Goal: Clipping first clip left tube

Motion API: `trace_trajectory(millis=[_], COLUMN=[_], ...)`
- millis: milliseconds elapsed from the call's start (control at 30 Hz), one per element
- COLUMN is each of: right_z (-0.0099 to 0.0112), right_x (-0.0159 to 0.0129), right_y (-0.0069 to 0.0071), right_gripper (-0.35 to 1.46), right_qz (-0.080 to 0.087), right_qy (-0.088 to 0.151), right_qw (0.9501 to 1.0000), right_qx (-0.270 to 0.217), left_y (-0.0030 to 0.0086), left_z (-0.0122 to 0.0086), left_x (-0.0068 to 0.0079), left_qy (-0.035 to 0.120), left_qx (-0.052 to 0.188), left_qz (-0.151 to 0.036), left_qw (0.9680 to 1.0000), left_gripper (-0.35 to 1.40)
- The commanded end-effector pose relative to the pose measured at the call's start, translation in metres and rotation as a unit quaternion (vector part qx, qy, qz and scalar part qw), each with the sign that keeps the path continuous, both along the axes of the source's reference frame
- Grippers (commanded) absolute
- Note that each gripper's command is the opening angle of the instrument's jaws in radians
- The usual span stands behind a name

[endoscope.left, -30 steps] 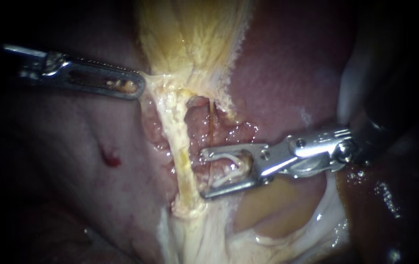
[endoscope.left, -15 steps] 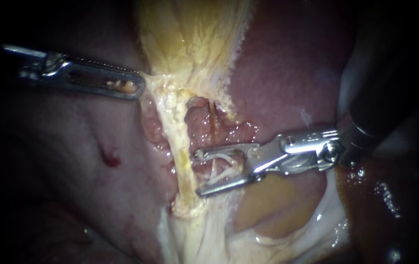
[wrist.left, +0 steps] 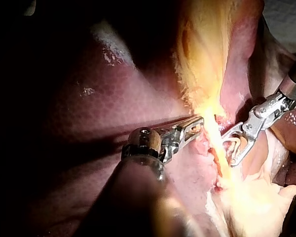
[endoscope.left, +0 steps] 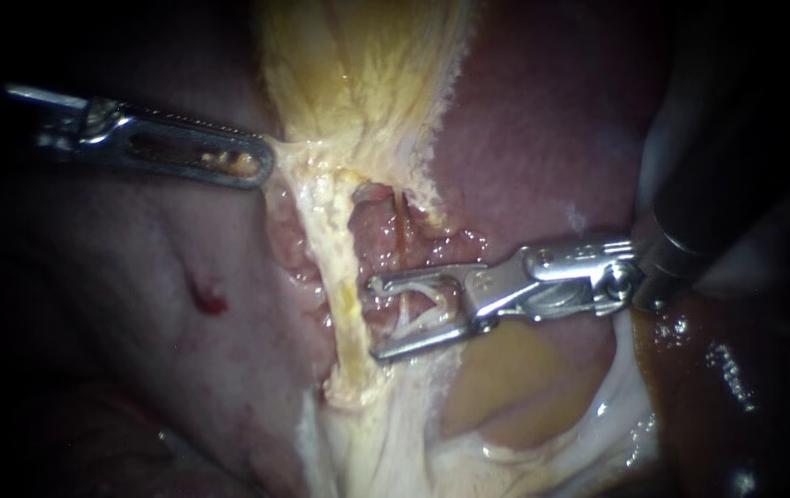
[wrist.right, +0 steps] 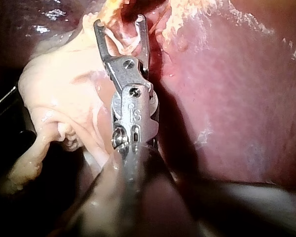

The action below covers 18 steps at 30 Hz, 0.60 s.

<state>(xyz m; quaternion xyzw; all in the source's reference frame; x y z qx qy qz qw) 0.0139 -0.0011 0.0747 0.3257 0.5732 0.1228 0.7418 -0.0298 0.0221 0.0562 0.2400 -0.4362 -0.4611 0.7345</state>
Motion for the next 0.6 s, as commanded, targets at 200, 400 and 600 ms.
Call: trace_trajectory(millis=[200,400,600], right_z=[-0.0007,-0.0011,-0.0008], right_x=[0.0011,0.0026,0.004], right_y=[-0.0005,-0.0013,-0.0025], right_gripper=[0.49,0.49,0.49], right_qz=[0.004,0.004,-0.008], right_qy=[0.005,0.01,0.021], right_qw=[1.0,0.9999,0.9997], right_qx=[0.004,0.007,0.012], left_y=[0.0,0.0,0.0001], left_z=[0.0,0.0,0.0], left_x=[-0.0001,-0.0002,-0.0003], left_qy=[0.0,0.0,0.0], left_qx=[0.0,0.0,0.0], left_qz=[0.0,-0.001,-0.001], left_qw=[1.0,1.0,1.0], left_gripper=[-0.35,-0.35,-0.35])
